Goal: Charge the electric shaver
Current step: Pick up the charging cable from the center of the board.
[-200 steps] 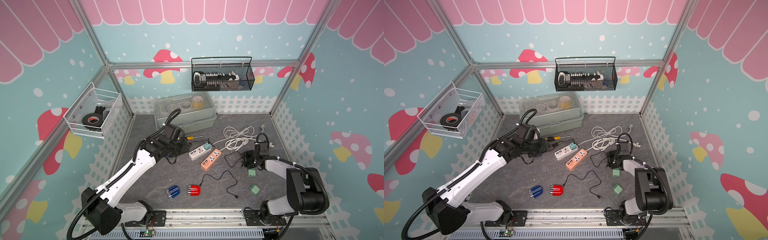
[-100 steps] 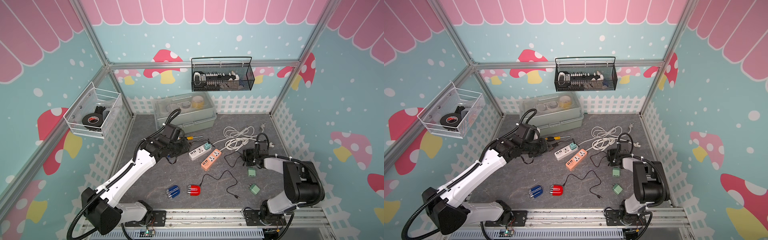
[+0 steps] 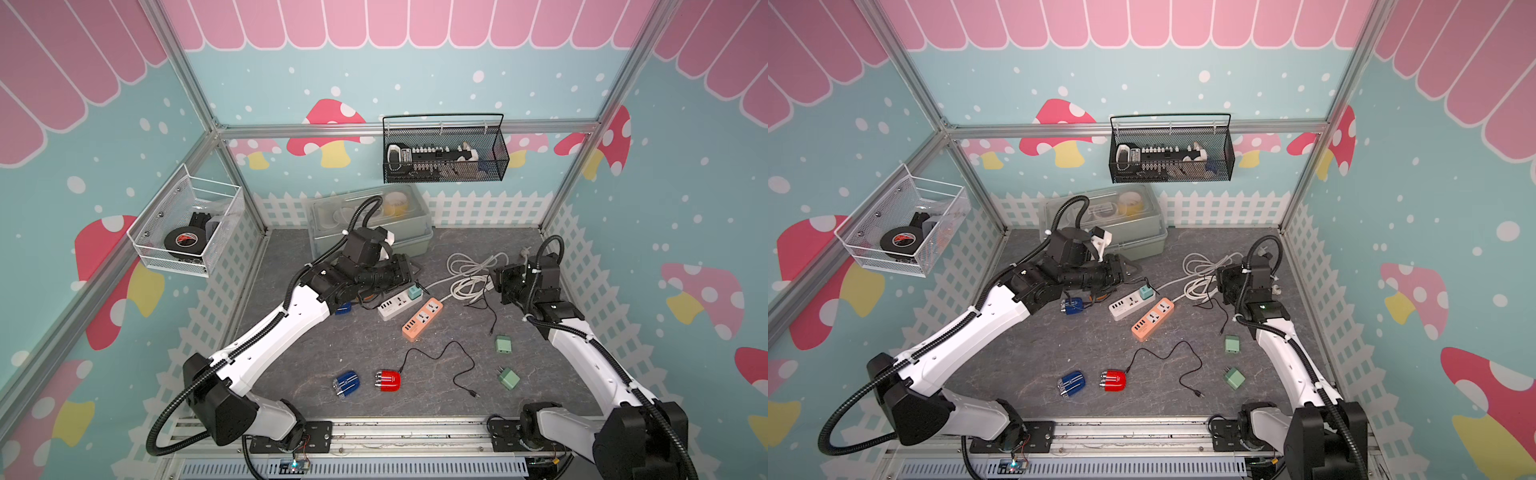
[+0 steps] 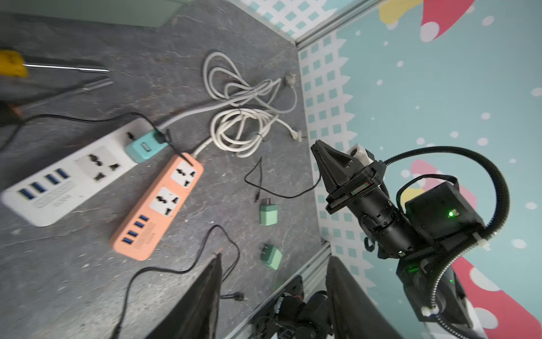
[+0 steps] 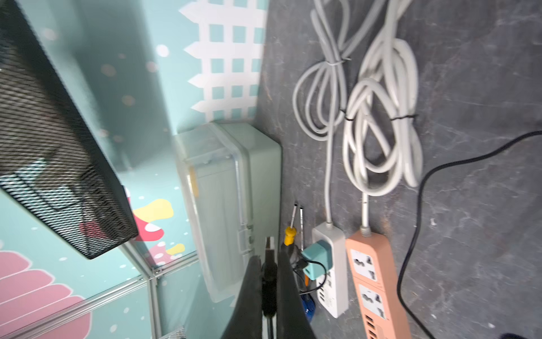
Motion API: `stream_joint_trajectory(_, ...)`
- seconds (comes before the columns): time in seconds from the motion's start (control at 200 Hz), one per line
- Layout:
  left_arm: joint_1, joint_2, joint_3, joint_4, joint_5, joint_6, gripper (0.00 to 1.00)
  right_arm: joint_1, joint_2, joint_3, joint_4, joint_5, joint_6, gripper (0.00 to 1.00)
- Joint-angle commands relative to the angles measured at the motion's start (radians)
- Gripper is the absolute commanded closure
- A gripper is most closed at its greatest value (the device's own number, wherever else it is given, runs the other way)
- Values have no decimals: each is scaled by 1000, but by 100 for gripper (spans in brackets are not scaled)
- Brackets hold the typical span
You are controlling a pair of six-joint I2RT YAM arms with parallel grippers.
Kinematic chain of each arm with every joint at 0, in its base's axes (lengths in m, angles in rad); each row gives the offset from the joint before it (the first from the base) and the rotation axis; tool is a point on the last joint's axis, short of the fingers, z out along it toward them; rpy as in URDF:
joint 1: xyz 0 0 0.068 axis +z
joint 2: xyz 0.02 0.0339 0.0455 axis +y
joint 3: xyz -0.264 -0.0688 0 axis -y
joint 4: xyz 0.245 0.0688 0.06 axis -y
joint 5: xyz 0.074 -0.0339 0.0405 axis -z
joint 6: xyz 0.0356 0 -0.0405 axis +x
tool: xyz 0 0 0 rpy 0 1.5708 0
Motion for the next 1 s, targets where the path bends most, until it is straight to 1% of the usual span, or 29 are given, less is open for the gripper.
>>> stream_joint_trajectory(0.0, -6, 48, 50, 171, 80, -202, 43, 31, 14, 44, 87, 80, 57, 100)
stream_joint_trajectory(0.085, -10, 80, 55, 300, 89, -392, 40, 54, 45, 87, 171, 115, 92, 100)
stream_joint_trajectory(0.15, -16, 107, 28, 423, 94, -588, 38, 73, 75, 106, 243, 145, 128, 100)
stream_joint_trajectory(0.245, -50, 157, -24, 672, 64, -875, 37, 104, 119, 128, 331, 174, 177, 100)
stream_joint_trajectory(0.285, -66, 179, -22, 721, 45, -955, 36, 117, 132, 136, 353, 185, 191, 100)
stream_joint_trajectory(0.37, -99, 242, 12, 792, 23, -1076, 36, 144, 141, 135, 395, 210, 221, 100)
stream_joint_trajectory(0.415, -117, 277, 23, 861, 7, -1141, 36, 152, 140, 131, 405, 215, 228, 100)
stream_joint_trajectory(0.45, -126, 304, 43, 878, 2, -1169, 36, 155, 136, 129, 403, 215, 235, 100)
stream_joint_trajectory(0.57, -140, 348, 89, 813, 0, -1200, 36, 157, 103, 108, 394, 216, 253, 100)
stream_joint_trajectory(0.655, -144, 377, 98, 836, -21, -1234, 36, 157, 78, 88, 385, 210, 259, 100)
stream_joint_trajectory(0.846, -139, 444, 158, 867, -35, -1256, 38, 158, 11, 39, 337, 184, 262, 100)
stream_joint_trajectory(0.911, -136, 458, 171, 865, -34, -1256, 40, 157, -14, 20, 322, 183, 265, 100)
stream_joint_trajectory(0.996, -133, 471, 177, 866, -24, -1257, 48, 157, -45, 4, 297, 186, 261, 100)
